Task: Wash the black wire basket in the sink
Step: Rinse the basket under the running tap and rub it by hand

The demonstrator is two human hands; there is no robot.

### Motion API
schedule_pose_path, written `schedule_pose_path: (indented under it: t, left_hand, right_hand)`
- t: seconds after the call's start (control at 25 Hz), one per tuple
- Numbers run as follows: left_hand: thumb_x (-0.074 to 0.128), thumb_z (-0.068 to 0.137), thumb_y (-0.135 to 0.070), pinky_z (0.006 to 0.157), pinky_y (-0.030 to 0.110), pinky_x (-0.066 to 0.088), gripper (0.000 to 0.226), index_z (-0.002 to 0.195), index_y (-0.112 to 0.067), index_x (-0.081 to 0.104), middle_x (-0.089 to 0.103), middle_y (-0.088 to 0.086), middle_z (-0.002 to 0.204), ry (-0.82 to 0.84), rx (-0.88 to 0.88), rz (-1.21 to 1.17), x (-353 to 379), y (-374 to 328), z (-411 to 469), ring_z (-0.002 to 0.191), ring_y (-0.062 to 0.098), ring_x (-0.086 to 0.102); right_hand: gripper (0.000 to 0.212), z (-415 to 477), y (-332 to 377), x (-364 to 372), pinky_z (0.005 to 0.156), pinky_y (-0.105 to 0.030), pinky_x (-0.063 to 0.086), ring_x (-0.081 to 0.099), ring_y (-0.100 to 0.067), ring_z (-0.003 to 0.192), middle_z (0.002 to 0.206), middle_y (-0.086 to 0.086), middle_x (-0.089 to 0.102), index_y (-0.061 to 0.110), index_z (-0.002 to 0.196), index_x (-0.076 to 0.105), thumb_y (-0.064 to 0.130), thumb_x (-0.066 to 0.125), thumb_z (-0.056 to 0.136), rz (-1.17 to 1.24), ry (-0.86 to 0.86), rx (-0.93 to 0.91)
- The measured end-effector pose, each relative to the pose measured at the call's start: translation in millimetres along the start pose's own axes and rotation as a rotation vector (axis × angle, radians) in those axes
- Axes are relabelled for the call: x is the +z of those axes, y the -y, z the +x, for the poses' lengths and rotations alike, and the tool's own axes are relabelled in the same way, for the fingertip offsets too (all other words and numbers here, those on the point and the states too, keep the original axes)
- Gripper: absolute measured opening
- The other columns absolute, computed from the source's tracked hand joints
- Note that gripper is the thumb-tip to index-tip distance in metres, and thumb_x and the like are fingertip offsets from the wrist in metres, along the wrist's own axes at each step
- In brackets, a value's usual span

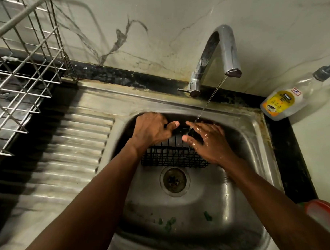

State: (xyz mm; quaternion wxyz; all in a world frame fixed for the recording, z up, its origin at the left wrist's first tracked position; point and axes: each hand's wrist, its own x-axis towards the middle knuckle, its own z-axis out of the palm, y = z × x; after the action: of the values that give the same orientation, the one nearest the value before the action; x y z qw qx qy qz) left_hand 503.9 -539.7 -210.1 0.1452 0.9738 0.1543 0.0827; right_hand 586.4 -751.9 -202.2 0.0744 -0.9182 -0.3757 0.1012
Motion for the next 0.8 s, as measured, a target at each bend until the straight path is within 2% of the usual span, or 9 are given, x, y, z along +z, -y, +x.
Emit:
schedule_pose_path:
  t: [0.04, 0.08, 0.12, 0.2, 0.28, 0.44, 0.56, 0.68, 0.8]
  left_hand:
    - [0.042, 0.092, -0.072, 0.059, 0.027, 0.035, 0.064, 0.054, -0.022, 0.055, 0.046, -0.011, 0.05, -0.007, 0.001, 0.004, 1.3, -0.9, 0.0, 0.051, 0.007, 0.045]
    - [0.041, 0.091, -0.073, 0.06, 0.027, 0.037, 0.065, 0.054, -0.022, 0.056, 0.047, -0.011, 0.05, -0.011, -0.005, 0.005, 3.0, -0.8, 0.1, 0.052, 0.008, 0.047]
    - [0.041, 0.091, -0.074, 0.061, 0.028, 0.041, 0.065, 0.055, -0.022, 0.059, 0.049, -0.01, 0.05, -0.015, -0.021, 0.002, 2.8, 0.6, 1.3, 0.053, 0.01, 0.049]
    - [0.04, 0.09, -0.075, 0.065, 0.029, 0.046, 0.066, 0.057, -0.022, 0.061, 0.051, -0.008, 0.052, -0.002, -0.052, -0.02, -0.2, 4.4, 6.0, 0.057, 0.012, 0.053]
    - [0.04, 0.09, -0.075, 0.065, 0.029, 0.046, 0.065, 0.059, -0.023, 0.062, 0.055, -0.007, 0.056, -0.007, -0.044, -0.012, 1.2, 4.1, 5.2, 0.061, 0.014, 0.056]
    - [0.041, 0.09, -0.074, 0.062, 0.028, 0.041, 0.064, 0.062, -0.022, 0.064, 0.057, -0.005, 0.059, -0.047, -0.058, 0.0, 1.4, 4.8, -2.7, 0.061, 0.016, 0.056]
    - [0.041, 0.089, -0.075, 0.062, 0.029, 0.039, 0.066, 0.059, -0.021, 0.062, 0.054, -0.004, 0.055, -0.017, -0.085, -0.011, -3.0, 7.1, -1.0, 0.061, 0.016, 0.054]
    - [0.038, 0.09, -0.076, 0.061, 0.028, 0.036, 0.068, 0.056, -0.02, 0.057, 0.052, -0.004, 0.054, -0.017, -0.073, 0.005, -1.4, 6.2, -4.9, 0.058, 0.016, 0.052]
    - [0.034, 0.09, -0.077, 0.06, 0.028, 0.036, 0.071, 0.058, -0.019, 0.059, 0.051, -0.005, 0.053, -0.03, -0.101, 0.017, -3.8, 11.6, -4.8, 0.057, 0.016, 0.053]
  right_hand:
    - [0.064, -7.0, 3.6, 2.9, 0.125, -0.044, 0.005, 0.023, -0.018, 0.151, 0.162, 0.005, 0.032, 0.034, 0.157, 0.03, 0.064, 0.032, 0.1, -0.019, 0.013, -0.001]
    - [0.063, -11.7, 13.6, 5.9, 0.126, -0.041, -0.001, 0.012, -0.018, 0.155, 0.166, 0.002, 0.021, 0.027, 0.16, 0.022, 0.056, 0.028, 0.104, -0.028, 0.001, -0.002]
    - [0.059, -18.6, 27.6, 7.5, 0.125, -0.037, 0.0, 0.009, -0.019, 0.155, 0.167, -0.002, 0.017, 0.019, 0.16, 0.02, 0.047, 0.024, 0.108, -0.04, -0.029, 0.006]
    - [0.057, -38.6, 46.1, 15.4, 0.124, -0.033, 0.003, 0.011, -0.019, 0.154, 0.165, -0.007, 0.016, 0.009, 0.158, 0.021, 0.041, 0.018, 0.11, -0.052, -0.09, -0.005]
    - [0.063, -55.7, 50.6, 19.7, 0.125, -0.034, 0.005, 0.014, -0.02, 0.154, 0.164, -0.009, 0.019, 0.007, 0.157, 0.024, 0.045, 0.013, 0.108, -0.026, -0.09, -0.027]
    - [0.075, -31.7, 64.3, 20.2, 0.127, -0.041, 0.001, 0.007, -0.021, 0.156, 0.165, -0.013, 0.019, 0.007, 0.159, 0.019, 0.057, 0.007, 0.104, -0.089, -0.046, 0.039]
    - [0.074, -43.6, 67.5, 26.9, 0.127, -0.041, 0.002, 0.002, -0.021, 0.156, 0.167, -0.011, 0.01, 0.008, 0.159, 0.015, 0.058, 0.01, 0.104, -0.082, -0.078, 0.011]
    - [0.067, -64.0, 55.3, 35.3, 0.126, -0.046, 0.014, 0.009, -0.021, 0.155, 0.165, -0.01, 0.018, 0.008, 0.156, 0.03, 0.051, 0.017, 0.107, -0.051, -0.146, -0.082]
    - [0.066, -50.3, 56.7, 29.3, 0.126, -0.043, 0.013, 0.017, -0.02, 0.154, 0.163, -0.01, 0.027, 0.009, 0.153, 0.039, 0.049, 0.014, 0.107, -0.015, -0.157, -0.089]
